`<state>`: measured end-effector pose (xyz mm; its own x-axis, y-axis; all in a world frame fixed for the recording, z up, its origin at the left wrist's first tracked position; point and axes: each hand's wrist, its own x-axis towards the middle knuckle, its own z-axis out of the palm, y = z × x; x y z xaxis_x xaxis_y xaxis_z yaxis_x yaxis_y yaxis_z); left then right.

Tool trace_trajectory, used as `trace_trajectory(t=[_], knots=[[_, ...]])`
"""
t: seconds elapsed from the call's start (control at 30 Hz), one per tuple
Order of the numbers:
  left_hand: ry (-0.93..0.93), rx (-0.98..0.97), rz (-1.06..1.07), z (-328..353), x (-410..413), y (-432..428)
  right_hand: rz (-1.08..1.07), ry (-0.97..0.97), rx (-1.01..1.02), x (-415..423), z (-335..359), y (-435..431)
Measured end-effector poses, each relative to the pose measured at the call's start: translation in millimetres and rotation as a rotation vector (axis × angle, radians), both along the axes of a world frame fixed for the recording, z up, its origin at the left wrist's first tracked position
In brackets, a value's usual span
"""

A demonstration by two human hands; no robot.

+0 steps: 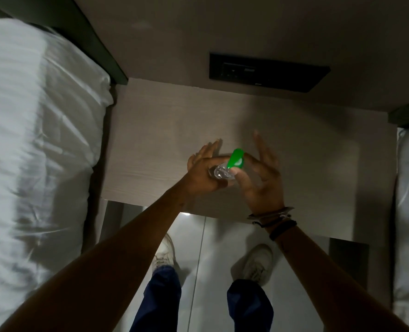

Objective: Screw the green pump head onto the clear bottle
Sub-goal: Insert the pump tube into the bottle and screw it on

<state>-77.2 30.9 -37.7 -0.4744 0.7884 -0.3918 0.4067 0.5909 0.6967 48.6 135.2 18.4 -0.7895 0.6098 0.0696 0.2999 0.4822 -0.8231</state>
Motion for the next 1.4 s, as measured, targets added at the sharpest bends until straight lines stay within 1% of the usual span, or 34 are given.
trace_trajectory(t=[0.1,0.27,0.37,0.47,0.6,0.77,0.93,1.1,1.17,1.23,1.3,1.4], knots=[[-0.016,0.033,-0.029,-1.6,-2.2,-2.4,0.065,-0.039,0.089,2.1,-19.7,-6.7],[-0.032,0.056,-0.046,-2.6,-6.8,-3.1,0.069,-0.059,0.239,4.3,-37.6,-5.3],[-0.038,0.068,-0.059,-1.9,-6.0,-2.7,0.051,-0.084,0.265,7.1,-36.9,-9.1],[-0.047,0.061,-0.048,-0.8,-5.3,-3.5,0.048,-0.103,0.241,7.9,-35.7,-14.5],[-0.062,0.037,-0.07,2.4,-7.8,-1.5,0.06,-0.036,0.114,8.4,-38.6,-10.6],[-0.064,0.053,-0.106,1.1,-11.5,-2.0,0.078,-0.065,0.122,10.3,-45.7,-6.1],[-0.061,0.05,-0.104,-3.7,-10.6,-2.5,0.076,-0.085,0.104,14.1,-38.2,2.5],[-0.108,0.041,-0.096,-0.7,-11.2,-3.2,0.317,-0.071,0.114,4.4,-23.3,16.6],[-0.129,0.04,-0.085,0.6,-11.6,-3.5,0.38,-0.076,0.096,-3.3,-17.5,23.4],[-0.139,0.03,-0.09,1.8,-13.0,-4.7,0.424,-0.119,0.075,-8.3,-13.7,27.9],[-0.151,0.03,-0.096,2.9,-13.5,-4.6,0.449,-0.166,0.094,-8.8,-13.1,31.8],[-0.136,0.007,-0.103,4.1,-13.7,-3.4,0.427,-0.184,0.121,-7.0,-13.4,35.4]])
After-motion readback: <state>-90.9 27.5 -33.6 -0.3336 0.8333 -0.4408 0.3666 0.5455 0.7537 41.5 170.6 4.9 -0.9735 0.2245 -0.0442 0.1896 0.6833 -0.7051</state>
